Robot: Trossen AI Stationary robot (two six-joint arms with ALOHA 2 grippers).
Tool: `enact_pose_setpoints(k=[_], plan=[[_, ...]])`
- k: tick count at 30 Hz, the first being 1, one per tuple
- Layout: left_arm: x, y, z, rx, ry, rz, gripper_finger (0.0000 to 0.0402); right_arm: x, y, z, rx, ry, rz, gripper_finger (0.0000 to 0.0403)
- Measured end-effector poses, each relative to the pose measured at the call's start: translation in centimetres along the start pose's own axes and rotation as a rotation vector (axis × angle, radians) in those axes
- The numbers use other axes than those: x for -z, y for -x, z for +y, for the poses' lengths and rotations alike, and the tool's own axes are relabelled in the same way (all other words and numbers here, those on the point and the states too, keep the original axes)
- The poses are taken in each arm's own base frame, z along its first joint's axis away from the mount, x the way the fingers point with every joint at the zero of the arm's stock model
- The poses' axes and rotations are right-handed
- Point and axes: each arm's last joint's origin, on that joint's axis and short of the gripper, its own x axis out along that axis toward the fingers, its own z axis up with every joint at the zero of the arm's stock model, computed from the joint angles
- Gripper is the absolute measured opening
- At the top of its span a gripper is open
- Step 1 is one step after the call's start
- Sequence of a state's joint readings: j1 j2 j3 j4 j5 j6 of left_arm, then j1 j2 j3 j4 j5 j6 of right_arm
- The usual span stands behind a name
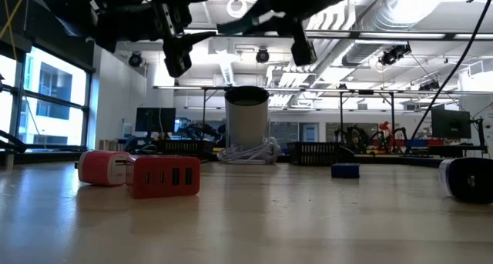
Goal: Pick & Place Office items
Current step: Put the light blue timer into the left black basket
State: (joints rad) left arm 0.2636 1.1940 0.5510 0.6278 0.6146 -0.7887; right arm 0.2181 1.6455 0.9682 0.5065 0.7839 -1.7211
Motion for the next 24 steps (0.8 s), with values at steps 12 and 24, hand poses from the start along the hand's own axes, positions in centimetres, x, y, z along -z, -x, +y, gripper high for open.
enact_pose_setpoints(k=[12,24], plan=[[-0.2,0.1,0.0,0.0,0.022,-0.015,0.0229,-1.3,1.1,-0.3,0.007,0.031,-0.074,0.0046],[-0.1,-0.2,0.4,-0.028,0.082,-0.036,0.023,-1.4,1.1,-0.3,0.014,0.05,-0.121,0.0046]])
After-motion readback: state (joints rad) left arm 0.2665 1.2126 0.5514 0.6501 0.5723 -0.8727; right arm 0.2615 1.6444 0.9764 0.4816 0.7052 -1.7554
